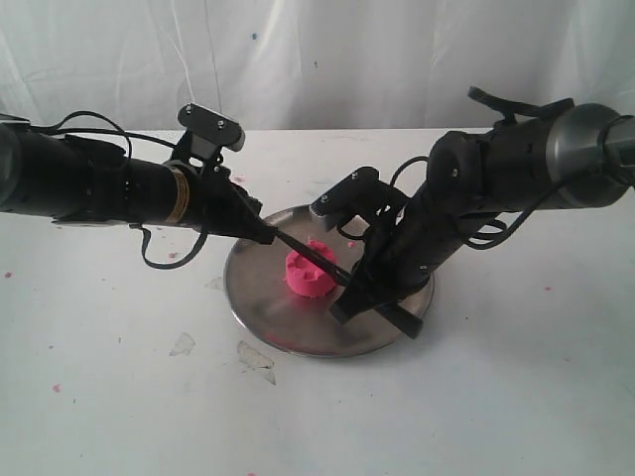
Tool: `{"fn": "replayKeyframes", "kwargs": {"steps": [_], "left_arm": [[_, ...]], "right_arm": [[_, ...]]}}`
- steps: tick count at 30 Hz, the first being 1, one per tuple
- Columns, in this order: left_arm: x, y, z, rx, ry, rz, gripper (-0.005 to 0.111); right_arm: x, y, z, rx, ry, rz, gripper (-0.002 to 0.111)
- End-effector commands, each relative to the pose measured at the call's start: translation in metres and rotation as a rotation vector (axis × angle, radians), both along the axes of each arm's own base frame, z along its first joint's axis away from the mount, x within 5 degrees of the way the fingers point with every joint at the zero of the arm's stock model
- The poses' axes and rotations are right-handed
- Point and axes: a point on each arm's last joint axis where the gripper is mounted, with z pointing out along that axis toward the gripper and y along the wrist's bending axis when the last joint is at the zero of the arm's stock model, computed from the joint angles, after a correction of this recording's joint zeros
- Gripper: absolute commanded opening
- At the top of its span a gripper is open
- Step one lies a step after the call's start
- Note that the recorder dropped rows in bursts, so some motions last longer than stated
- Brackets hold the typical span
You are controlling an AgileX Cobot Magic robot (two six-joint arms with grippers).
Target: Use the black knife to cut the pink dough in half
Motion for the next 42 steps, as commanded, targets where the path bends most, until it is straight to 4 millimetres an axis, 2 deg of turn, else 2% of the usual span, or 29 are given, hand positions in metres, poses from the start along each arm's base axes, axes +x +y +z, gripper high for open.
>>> {"fn": "replayKeyframes", "kwargs": {"steps": [1,4,9,13,21,25,33,42], "left_arm": [[0.010,-0.005,0.010,-0.013,-0.040,-0.011,0.000],[0.016,-0.006,0.012,-0.014,-0.055,-0.006,0.000],[0.028,-0.013,0.002,-0.061,-0.029,-0.006,0.000],[0.029,-0.014,-0.009,-0.060,0.000,-0.009,0.000],[0.029,-0.016,-0.012,-0.068,0.006,-0.021,0.000],[0.028,-0.020,-0.020,-0.091,0.023,-0.058,0.000],[0.025,-0.028,-0.018,-0.160,0.028,-0.130,0.000],[0.026,-0.029,-0.042,-0.151,0.082,-0.132,0.000]], "right_arm": [[0.001,0.001,0.002,0.004,-0.004,0.002,0.000],[0.001,0.001,0.002,0.006,-0.008,-0.001,0.000],[0.001,0.001,0.002,0.005,-0.006,-0.001,0.000],[0.001,0.001,0.002,0.007,-0.009,-0.003,0.000],[0.002,0.001,0.002,0.010,-0.010,-0.009,0.000],[0.002,0.001,0.002,0.010,-0.009,-0.010,0.000],[0.002,0.001,0.002,0.010,-0.009,-0.010,0.000],[0.002,0.001,0.002,0.010,-0.009,-0.010,0.000]]}}
